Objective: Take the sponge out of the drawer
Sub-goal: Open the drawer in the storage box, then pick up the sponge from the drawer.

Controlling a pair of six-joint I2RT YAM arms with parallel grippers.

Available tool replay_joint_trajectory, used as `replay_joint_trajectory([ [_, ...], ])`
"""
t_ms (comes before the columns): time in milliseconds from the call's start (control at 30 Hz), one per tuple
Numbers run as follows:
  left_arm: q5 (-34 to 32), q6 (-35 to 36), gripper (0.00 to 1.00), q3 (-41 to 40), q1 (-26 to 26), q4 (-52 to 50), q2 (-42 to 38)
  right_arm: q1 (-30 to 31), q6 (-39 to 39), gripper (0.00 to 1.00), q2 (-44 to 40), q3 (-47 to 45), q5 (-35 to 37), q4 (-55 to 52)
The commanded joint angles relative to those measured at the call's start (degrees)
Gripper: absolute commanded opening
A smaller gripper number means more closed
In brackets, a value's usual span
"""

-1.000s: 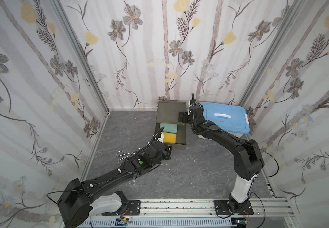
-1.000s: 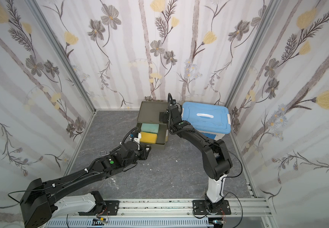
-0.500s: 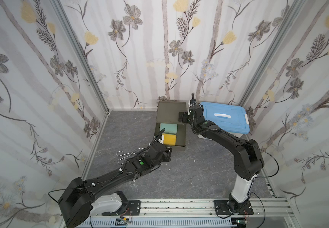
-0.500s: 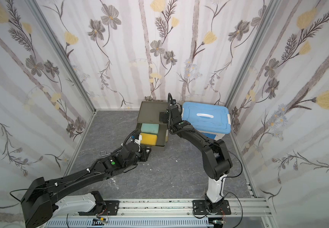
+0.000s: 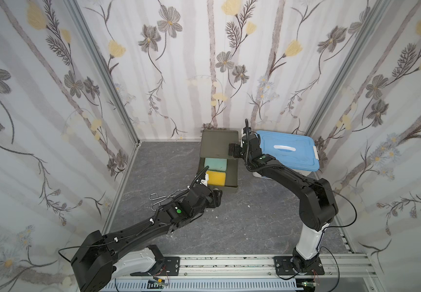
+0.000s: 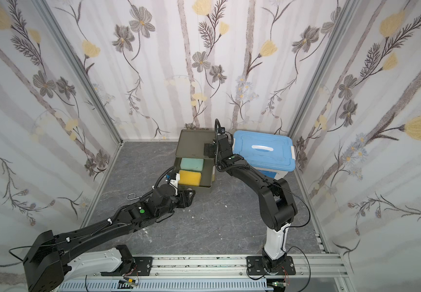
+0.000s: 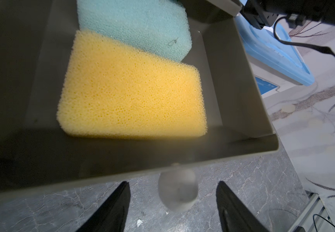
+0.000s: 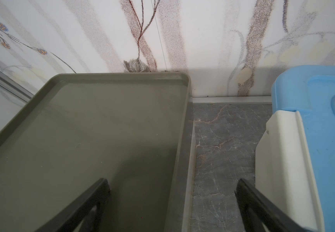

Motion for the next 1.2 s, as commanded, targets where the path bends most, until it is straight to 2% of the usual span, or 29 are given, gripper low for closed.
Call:
replay_joint_trajectory([
  [0,-0.41,1.84,0.81,-0.54,-0.39,-0.2,-2.68,-0.02,-0.47,0.99,-1.69,0.39,0.48,-1.72],
  [33,-0.18,2.51,0.98,-0.93,-0.4,-0.35,-3.88,-0.06,-0.65,0.99,-2.22,0.39,0.54,-1.72],
  [67,-0.04,3.2,1.0,-1.16,-0.44,-0.52,-5.07,0.0,-0.75,0.99,-2.7,0.33,0.61,-1.71],
  [300,-1.8,12.61,1.0,0.88,-0.44,-8.15,-13.49,1.18,-2.62,0.98,-8.54,-0.02,-1.09,-1.07],
  [433,-4.49,15.58,1.0,1.24,-0.45,-10.96,-18.23,2.51,-3.58,0.97,-13.46,-1.63,-4.59,-1.04],
  [500,-7.23,16.63,1.0,1.11,-0.31,-11.6,-20.18,3.14,-3.41,0.97,-15.92,-2.68,-8.73,-1.75],
  [600,-11.2,18.64,1.0,0.0,-0.36,-10.01,-22.76,3.41,-2.56,0.95,-19.31,-4.07,-18.55,-3.78],
  [800,-15.53,23.1,1.0,-5.51,1.26,0.13,-25.49,3.86,4.53,0.92,-22.1,-8.12,-27.28,-3.13],
  [1033,-12.43,22.67,1.0,-5.41,7.05,2.84,-22.7,5.99,5.55,0.88,-18.7,-5.23,-28.66,-13.02],
  [1167,-8.03,20.96,1.0,-5.89,10.57,5.01,-19.84,6.09,7.27,0.87,-17.6,-4.92,-25.8,-17.2],
])
